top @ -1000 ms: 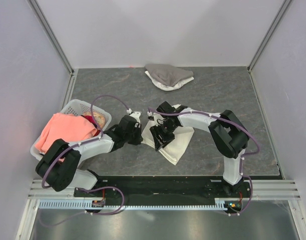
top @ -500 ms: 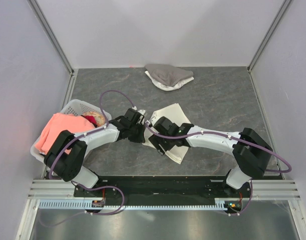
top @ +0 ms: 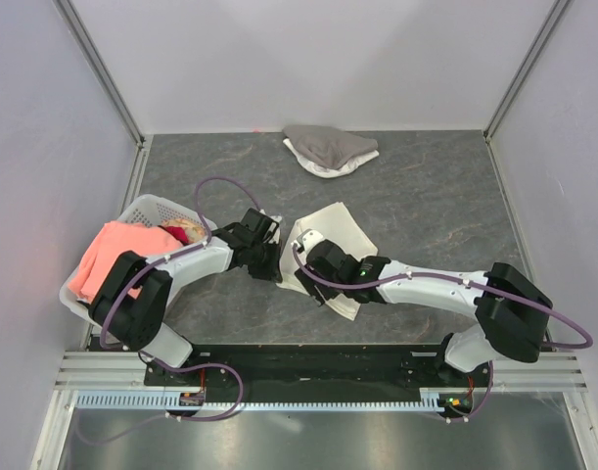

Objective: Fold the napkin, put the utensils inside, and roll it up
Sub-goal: Roll the napkin with the utensil

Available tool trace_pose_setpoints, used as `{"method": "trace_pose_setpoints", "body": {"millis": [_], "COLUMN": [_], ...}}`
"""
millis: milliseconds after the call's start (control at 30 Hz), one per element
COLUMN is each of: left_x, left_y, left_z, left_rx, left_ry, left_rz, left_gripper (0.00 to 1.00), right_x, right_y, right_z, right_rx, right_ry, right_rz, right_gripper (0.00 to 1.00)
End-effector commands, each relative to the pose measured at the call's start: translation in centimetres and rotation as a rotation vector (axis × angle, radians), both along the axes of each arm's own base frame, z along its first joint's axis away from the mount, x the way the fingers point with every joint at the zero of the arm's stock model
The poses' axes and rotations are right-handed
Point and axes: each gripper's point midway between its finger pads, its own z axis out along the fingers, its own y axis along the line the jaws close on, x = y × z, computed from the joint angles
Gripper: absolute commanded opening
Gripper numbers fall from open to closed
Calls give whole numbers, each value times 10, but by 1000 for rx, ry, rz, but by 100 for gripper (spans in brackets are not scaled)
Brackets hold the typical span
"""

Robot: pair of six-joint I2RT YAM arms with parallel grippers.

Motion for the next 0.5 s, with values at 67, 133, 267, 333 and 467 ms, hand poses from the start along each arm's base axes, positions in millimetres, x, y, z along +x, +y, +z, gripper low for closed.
{"method": "trace_pose_setpoints", "body": {"millis": [67,133,267,333,467], "left_x": [1,0,-1,-1,-1], "left_y": [-5,-5,-5,-5,-5], "left_z": [10,9,7,7,7], "left_rx": [-23,-23,-20,-21,-21], "left_ry": [25,34,40,40,40], "left_rz": [-20,-22,-26,-28,-29], "left_gripper": [2,2,2,2,2], "right_x": [5,8,11,14,17], "right_y": [23,30,38,41,41], "right_z": [4,7,-2,-3,-11], "right_rx": [10,20,-3,-9,-40], "right_ry": [-22,-25,-16,-17,-6], "right_rz": [76,90,113,114,106], "right_gripper": [66,62,50,46,38]}}
